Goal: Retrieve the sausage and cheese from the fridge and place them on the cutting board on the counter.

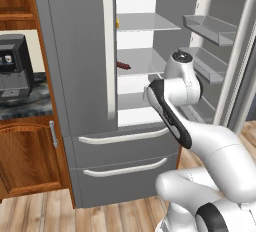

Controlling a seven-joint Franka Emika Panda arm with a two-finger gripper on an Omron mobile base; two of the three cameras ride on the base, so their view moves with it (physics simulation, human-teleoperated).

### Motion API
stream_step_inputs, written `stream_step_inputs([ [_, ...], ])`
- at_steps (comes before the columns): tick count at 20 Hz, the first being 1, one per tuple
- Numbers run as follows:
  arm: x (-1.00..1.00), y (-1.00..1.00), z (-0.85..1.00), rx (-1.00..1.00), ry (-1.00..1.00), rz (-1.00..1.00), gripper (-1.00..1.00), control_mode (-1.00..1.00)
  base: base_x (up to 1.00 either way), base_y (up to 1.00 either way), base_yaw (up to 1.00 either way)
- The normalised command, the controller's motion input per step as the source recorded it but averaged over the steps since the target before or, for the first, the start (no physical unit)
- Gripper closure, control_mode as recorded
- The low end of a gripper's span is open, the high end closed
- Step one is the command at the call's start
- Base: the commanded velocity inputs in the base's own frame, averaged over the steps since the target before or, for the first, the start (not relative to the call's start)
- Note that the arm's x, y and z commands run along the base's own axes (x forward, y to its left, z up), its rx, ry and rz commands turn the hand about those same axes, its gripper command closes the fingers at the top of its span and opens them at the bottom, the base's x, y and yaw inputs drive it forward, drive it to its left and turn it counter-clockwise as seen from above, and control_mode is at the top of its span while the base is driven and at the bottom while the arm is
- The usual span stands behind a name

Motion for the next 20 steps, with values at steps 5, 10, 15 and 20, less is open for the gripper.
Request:
stream_step_inputs([
  [5, 0.00, 0.00, 0.00, 0.00, 0.00, 0.00, -1.00, -1.00, 0.00, 0.00, 0.00],
  [10, 0.00, 0.00, 0.00, 0.00, 0.00, 0.00, -1.00, -1.00, 0.00, 0.00, 0.00],
  [15, 0.00, 0.00, 0.00, 0.00, 0.00, 0.00, -1.00, -1.00, 0.00, 0.00, 0.00],
  [20, 0.00, 0.00, 0.00, 0.00, 0.00, 0.00, -1.00, 1.00, 0.00, 0.00, 0.00],
])
